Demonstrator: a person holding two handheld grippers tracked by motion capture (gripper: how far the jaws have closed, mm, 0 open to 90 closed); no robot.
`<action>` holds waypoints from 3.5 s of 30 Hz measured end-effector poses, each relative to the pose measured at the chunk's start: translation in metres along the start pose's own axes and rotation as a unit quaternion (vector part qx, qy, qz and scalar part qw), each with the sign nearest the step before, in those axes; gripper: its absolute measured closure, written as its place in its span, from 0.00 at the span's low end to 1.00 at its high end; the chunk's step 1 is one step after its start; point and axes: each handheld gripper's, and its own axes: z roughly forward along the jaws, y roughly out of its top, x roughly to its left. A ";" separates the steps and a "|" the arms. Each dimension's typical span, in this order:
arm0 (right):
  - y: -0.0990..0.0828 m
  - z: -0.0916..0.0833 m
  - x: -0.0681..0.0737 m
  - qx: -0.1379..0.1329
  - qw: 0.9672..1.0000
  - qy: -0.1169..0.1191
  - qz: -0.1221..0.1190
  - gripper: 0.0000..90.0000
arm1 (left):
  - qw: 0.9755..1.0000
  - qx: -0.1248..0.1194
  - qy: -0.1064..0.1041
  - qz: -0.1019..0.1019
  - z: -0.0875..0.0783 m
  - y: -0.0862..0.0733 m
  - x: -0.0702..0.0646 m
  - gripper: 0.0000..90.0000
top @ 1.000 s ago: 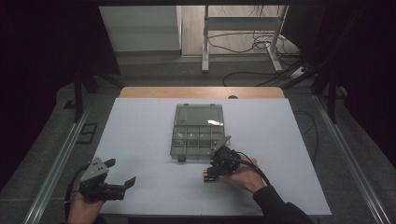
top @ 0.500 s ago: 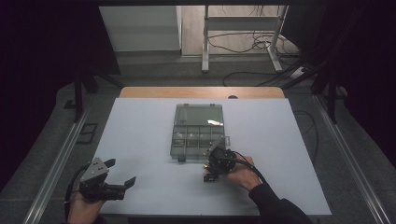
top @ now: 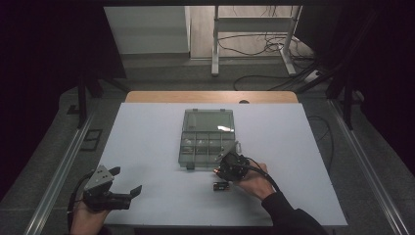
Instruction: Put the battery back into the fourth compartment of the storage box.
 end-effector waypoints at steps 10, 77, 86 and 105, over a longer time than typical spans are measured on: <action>-0.001 -0.010 0.003 -0.015 1.000 0.004 0.005 0.85 | 1.000 0.002 0.000 0.000 0.001 0.000 0.000 0.02; -0.001 -0.063 -0.038 -0.108 0.987 -0.038 0.110 0.85 | 1.000 0.005 0.002 -0.002 0.002 -0.001 0.001 0.02; 0.005 -0.061 -0.053 -0.107 0.984 -0.058 0.128 0.85 | 1.000 0.005 0.002 -0.004 0.002 -0.001 0.001 0.02; 0.022 -0.048 -0.080 -0.099 0.979 -0.083 0.155 0.85 | 1.000 0.006 0.002 -0.005 0.002 -0.001 0.002 0.02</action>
